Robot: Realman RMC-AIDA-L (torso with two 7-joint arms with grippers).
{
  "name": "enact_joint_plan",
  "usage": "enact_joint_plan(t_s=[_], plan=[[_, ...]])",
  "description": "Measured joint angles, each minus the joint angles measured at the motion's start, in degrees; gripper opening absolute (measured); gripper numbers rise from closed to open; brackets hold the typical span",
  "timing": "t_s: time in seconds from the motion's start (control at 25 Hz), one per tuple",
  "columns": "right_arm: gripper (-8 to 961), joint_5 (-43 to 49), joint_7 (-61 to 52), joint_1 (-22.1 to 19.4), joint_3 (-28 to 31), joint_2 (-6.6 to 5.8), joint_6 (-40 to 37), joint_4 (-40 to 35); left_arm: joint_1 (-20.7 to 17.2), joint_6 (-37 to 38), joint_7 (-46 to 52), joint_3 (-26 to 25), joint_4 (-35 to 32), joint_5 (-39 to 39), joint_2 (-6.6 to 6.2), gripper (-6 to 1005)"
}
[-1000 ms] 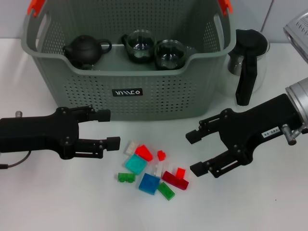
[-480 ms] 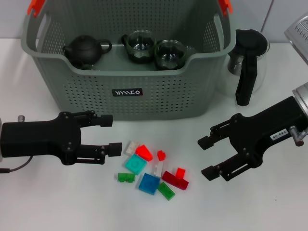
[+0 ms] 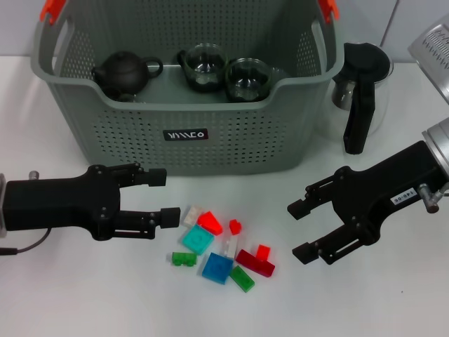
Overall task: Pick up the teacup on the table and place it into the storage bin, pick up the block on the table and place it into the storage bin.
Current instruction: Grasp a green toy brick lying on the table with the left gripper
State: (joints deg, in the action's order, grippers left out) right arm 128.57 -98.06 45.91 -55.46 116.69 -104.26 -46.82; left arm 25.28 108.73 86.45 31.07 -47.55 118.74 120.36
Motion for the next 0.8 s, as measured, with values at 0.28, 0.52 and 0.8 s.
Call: enact_joint_plan(t_s=[0.28,0.52,0.8], plan=[[820,0.0,-1.1,0.0,0.1,0.06,0.5,0.1,0.1,-0.3,-0.3,0.0,0.1,-0.2,0.02,880],[819,0.1,-3.9,0.1,0.0,0.27,0.7,0.1,0.3,-0.4,-1.0,0.1,0.1,-0.4,-0.04,877],[819,0.1,-13.5,1.7,-1.3,0.67,-1.1,0.0,0.6,-0.4,-1.1,0.4,-0.1,0.0,-0.18,875]])
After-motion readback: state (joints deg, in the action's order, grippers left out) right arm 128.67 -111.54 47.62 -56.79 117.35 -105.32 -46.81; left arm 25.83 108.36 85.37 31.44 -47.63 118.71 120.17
